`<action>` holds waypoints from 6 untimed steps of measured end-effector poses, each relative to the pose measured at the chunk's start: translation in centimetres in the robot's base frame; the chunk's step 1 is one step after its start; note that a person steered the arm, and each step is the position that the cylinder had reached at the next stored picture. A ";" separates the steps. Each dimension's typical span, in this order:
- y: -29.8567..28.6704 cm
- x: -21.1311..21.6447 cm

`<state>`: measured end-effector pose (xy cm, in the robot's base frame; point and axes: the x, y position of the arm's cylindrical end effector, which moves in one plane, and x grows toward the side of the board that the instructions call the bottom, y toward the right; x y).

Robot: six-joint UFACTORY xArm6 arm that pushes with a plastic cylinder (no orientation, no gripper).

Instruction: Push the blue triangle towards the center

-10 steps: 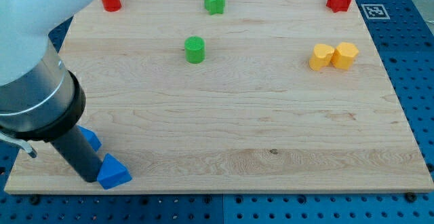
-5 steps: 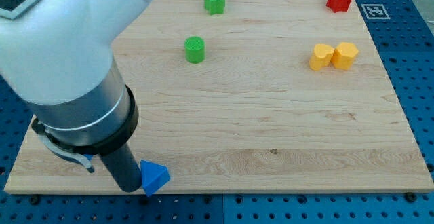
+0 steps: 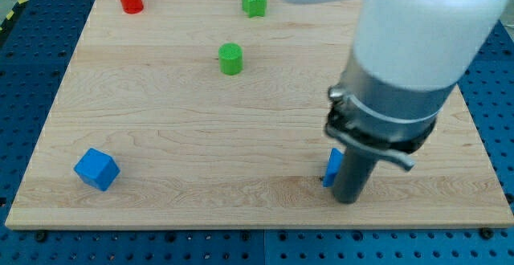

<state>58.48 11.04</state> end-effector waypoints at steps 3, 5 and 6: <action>-0.3 -0.3; -2.4 -2.8; 0.0 -3.5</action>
